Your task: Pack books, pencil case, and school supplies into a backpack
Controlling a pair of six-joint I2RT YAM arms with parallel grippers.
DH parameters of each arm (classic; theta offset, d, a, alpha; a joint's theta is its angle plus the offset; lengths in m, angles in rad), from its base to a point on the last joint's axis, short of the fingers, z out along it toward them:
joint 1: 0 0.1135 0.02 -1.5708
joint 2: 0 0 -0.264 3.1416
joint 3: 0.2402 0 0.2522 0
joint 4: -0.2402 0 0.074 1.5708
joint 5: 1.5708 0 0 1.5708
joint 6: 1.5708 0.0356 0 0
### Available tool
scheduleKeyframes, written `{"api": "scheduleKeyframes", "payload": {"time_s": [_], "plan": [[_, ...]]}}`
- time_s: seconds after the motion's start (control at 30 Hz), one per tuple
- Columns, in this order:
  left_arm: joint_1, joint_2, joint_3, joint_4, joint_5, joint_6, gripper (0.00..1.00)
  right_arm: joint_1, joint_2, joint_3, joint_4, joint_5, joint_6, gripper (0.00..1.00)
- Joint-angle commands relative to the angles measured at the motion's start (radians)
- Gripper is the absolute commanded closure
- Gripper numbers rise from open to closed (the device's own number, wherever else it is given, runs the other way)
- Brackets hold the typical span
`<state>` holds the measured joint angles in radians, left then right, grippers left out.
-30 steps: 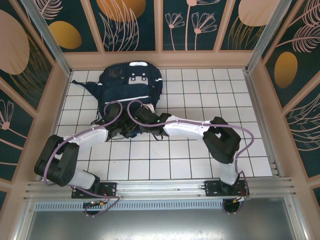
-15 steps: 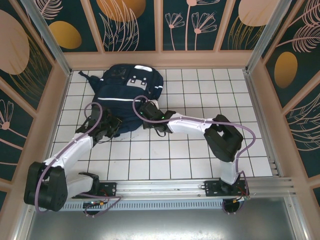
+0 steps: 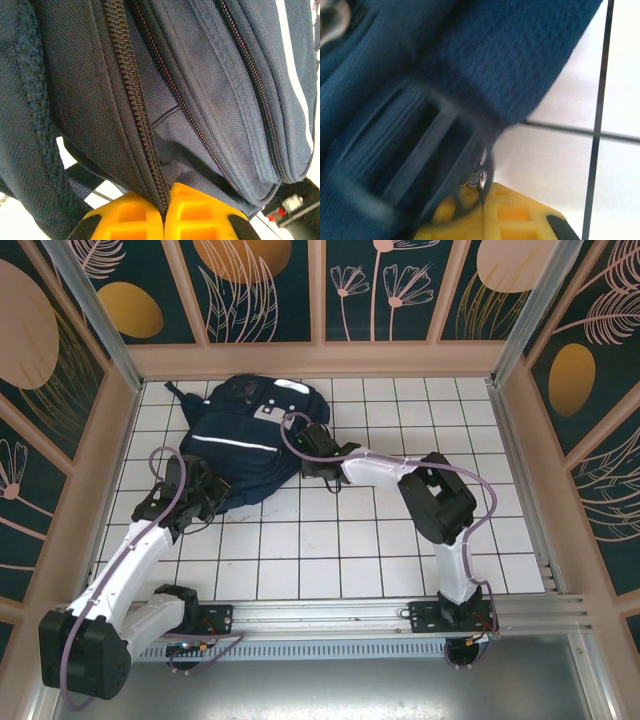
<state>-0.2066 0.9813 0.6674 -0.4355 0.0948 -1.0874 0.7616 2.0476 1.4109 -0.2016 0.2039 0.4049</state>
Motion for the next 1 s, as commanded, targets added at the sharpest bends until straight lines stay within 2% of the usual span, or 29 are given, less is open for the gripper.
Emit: {"api": "scheduleKeyframes", "payload": {"time_s": [0.0,0.27,0.43,0.5,0.6,0.77,0.97], "plan": [[0.030,-0.060,0.039,-0.098,-0.114,0.056,1.00,-0.108,0.058,0.061,-0.051,0.136,-0.019,1.00],[0.030,-0.066,0.023,-0.031,-0.005,0.072,1.00,-0.159,0.103,0.133,-0.069,0.125,-0.029,1.00],[0.029,-0.027,-0.030,0.135,0.121,0.019,1.00,-0.165,0.072,0.132,-0.082,0.102,-0.032,0.99],[0.023,0.006,-0.052,0.227,0.177,-0.019,1.00,-0.166,0.040,0.119,-0.084,0.100,-0.026,0.86],[-0.017,0.062,-0.031,0.290,0.173,-0.035,1.00,-0.165,-0.018,0.095,-0.092,0.115,-0.018,0.65],[-0.119,0.200,0.039,0.356,0.156,-0.032,1.00,-0.166,-0.139,0.024,-0.101,0.158,0.001,0.53],[-0.244,0.386,0.176,0.385,0.134,-0.020,1.00,-0.173,-0.327,-0.127,-0.075,0.209,0.039,0.30]]}}
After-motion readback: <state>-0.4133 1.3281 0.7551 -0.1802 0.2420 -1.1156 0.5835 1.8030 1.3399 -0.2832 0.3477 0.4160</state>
